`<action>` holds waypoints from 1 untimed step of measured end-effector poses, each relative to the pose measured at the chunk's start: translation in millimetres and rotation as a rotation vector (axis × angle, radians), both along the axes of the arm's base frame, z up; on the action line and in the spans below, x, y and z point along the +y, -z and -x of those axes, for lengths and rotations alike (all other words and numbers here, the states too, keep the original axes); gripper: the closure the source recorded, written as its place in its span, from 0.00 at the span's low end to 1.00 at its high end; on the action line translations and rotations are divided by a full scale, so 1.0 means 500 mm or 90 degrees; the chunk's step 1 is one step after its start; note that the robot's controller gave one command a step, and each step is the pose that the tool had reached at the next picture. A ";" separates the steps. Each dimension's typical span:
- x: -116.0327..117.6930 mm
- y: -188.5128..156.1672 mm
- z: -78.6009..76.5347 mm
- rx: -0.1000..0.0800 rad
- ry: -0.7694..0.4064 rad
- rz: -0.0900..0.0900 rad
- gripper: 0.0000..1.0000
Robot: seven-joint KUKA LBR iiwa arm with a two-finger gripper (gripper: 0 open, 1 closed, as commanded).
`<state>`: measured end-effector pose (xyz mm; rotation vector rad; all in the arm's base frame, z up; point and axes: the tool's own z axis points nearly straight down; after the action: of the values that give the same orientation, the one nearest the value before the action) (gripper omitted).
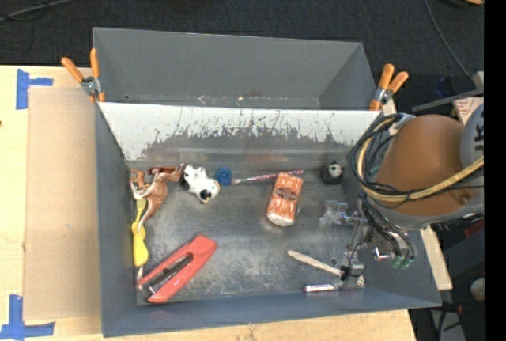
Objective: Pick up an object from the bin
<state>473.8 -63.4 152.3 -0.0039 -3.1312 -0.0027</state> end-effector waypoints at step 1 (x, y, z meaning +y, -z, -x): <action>0.001 -0.008 -0.004 -0.005 -0.003 0.001 0.00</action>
Offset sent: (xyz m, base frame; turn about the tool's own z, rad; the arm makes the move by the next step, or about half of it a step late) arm 0.0115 0.0017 -0.0823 0.2452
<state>475.8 -63.1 156.4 0.0036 -3.1395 -0.0006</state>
